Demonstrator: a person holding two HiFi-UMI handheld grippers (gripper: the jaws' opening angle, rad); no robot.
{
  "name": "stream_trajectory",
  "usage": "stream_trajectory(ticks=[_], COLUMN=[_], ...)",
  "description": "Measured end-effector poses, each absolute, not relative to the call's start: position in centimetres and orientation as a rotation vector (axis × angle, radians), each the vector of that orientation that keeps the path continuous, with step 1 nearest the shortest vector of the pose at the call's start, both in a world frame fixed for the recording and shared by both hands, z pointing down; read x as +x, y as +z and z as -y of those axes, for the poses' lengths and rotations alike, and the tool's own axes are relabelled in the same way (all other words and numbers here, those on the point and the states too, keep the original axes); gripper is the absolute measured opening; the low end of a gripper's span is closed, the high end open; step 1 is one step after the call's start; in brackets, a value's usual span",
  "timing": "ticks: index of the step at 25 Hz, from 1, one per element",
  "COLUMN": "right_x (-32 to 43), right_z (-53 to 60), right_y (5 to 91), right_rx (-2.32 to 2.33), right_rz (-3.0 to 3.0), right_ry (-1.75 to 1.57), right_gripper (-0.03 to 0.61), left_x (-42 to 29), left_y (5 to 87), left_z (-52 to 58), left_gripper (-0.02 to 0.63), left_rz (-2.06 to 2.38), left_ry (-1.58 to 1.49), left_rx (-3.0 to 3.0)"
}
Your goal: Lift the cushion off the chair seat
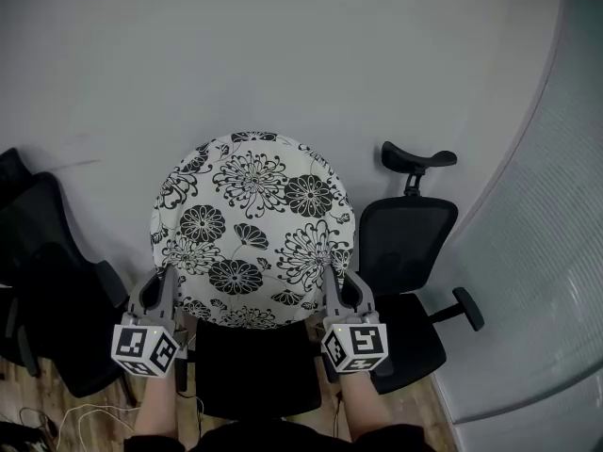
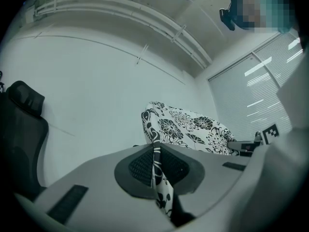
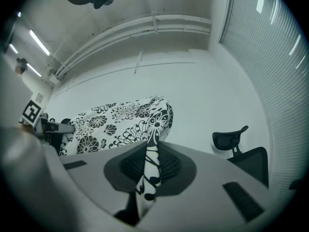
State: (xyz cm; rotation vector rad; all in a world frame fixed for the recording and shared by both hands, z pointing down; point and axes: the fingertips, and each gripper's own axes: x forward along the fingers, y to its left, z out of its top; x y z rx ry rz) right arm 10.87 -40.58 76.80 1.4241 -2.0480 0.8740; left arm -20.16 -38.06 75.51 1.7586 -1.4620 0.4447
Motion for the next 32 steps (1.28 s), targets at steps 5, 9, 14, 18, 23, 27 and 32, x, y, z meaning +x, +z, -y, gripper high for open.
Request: stream_trajectory(ticks=[5,9,14,18,23,27,32], right_x=[10.93,10.89,10.89,10.89,10.86,10.78,10.82], right_z=[40.42,40.44,40.39,40.44,40.41,40.37,40.48], right_y=[76.84,77.05,77.10,77.18,77.26,77.41,77.24], right_rx=[1.439,1.445,1.451,1.449,1.439,1.429,1.417], right_rz=[2.064,2.075,2.079,2.067,2.063,2.058,2.052], right_ry=[0.853,0.833,0.824,0.817,0.825,0.832,0.840], right_gripper=[0.040,0.040,0.040,0.040,0.040,0.040,0.040], left_x=[-20.11,-20.13,-20.21,-20.20,-20.22,-20.29,-20.24], left_y=[75.65,75.93,75.93,75.97,75.88,75.85,75.61], left_z=[37.86,37.75,37.79,37.82,37.87,37.96,38.00], left_gripper=[0.020,0.020,0.020,0.020,0.020,0.020,0.020], left_rz=[1.473,1.482,1.488,1.485,1.484,1.484,1.480], left_ry=[0.417,0.399,0.388,0.388,0.393,0.397,0.399], left_rx=[1.777,1.786,1.796,1.791,1.785,1.784,1.768])
